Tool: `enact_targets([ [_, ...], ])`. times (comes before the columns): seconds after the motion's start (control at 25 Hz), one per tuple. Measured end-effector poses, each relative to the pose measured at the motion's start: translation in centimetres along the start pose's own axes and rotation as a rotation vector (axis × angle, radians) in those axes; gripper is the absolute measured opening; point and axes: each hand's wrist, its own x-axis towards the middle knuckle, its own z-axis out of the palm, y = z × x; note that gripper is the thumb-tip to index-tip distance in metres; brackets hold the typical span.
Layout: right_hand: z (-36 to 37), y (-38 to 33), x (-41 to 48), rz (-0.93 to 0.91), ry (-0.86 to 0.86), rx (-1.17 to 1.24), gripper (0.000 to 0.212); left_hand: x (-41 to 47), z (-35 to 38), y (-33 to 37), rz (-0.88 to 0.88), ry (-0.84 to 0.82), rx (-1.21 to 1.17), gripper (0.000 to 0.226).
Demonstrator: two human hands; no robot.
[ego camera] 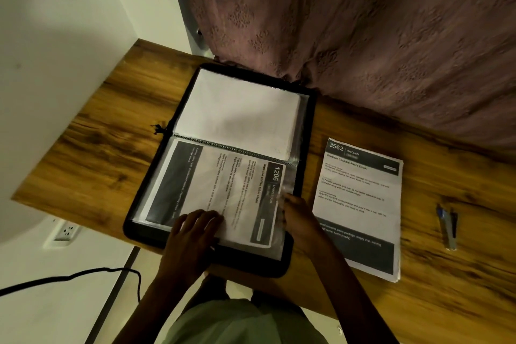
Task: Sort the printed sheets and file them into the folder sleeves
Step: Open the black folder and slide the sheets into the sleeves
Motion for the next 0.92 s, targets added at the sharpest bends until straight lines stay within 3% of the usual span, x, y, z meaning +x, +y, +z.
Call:
enact_targets([
  [0.08,-0.6,0.1,-0.9,-0.149,0.145,-0.199,0.028,0.1,-0.2,-0.8,0.013,0.042,0.023,0.092],
  [0.16,-1.0,0.0,-2.8,-0.503,0.361,-0.508,0.018,0.2,-0.7,-1.2,0.039,0.095,0.027,0.084],
  [0.24,-0.3,-0.2,-5.0,-0.8,0.296,-0.706,0.03,0.2,-1.2,-1.2,0.076,0.173,0.032,0.077],
  [0.32,0.7,0.0,-6.1,-0.94,0.171,-1.027,0.054,0.4,-2.1,-1.0,0.11,0.257,0.034,0.073],
  [0.36,1.1,0.2,-6.3,-1.031,0.192,-1.198,0.058,0.5,-2.6,-0.9,0.127,0.294,0.035,0.073],
  [0.44,1.6,0.4,-5.9,-1.18,0.284,-1.369,0.047,1.0,-3.5,-1.0,0.153,0.351,0.052,0.071],
  [0.6,1.4,-0.5,-5.0,-1.26,0.382,-1.342,0.027,2.1,-5.0,-2.0,0.165,0.459,0.108,0.061],
  [0.92,-0.2,-8.0,-2.2,-1.228,0.535,-1.21,0.024,6.9,-11.1,-6.1,0.001,0.74,0.233,0.03],
])
